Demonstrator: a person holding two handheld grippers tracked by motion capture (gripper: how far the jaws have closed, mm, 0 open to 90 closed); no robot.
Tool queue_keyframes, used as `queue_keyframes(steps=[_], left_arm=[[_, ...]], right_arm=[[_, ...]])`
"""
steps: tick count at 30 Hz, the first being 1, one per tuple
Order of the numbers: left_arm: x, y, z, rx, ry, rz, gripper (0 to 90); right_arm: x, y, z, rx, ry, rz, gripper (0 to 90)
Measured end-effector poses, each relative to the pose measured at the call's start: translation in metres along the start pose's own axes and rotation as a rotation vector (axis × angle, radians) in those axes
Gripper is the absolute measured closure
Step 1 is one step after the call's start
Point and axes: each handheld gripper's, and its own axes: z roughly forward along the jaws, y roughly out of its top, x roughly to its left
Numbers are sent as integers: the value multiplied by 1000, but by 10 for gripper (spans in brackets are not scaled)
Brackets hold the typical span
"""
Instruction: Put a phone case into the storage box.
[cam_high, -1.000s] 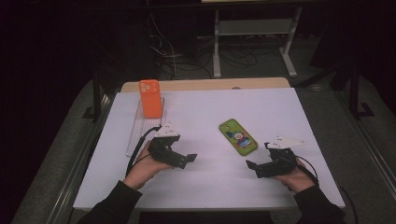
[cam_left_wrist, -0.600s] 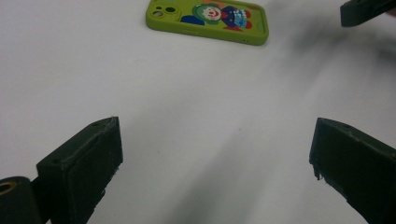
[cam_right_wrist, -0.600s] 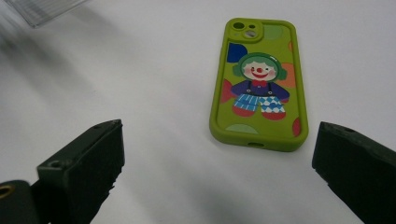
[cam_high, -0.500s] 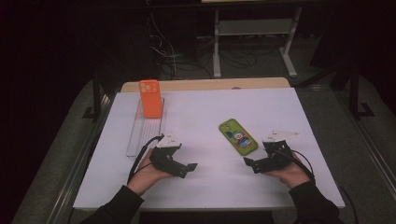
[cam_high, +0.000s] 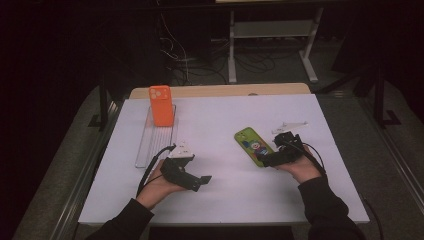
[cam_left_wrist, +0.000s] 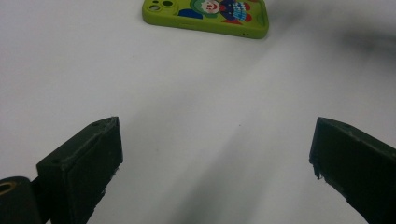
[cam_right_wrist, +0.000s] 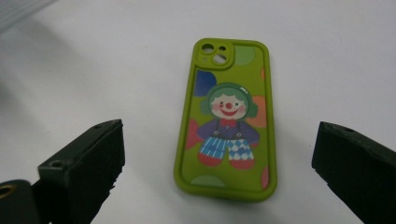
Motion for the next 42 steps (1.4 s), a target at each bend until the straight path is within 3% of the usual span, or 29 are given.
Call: queue_keyframes(steps=[4,7,11,20,35,38,42], left_arm=[[0,0,0,11,1,8,24],[0,0,0,1,-3,-8,24],[0,0,0,-1,1,-16,24],[0,0,0,0,3,-20,24],[1,0,-1,-12,-6,-46,24],[1,0,-1,-12,-6,-45,24],[1,0,-1,-9,-5,-42,24]], right_arm=[[-1,9,12,31,-4,9,18],[-2,17,26,52,-10,10,18],[-4,21,36,61,-17,1,19],[-9,25,63,135,-38,-15,51],[-4,18,77,244,-57,-1,91],[-5,17,77,255,-49,-18,124],[-6,15,77,255,-47,19,135]])
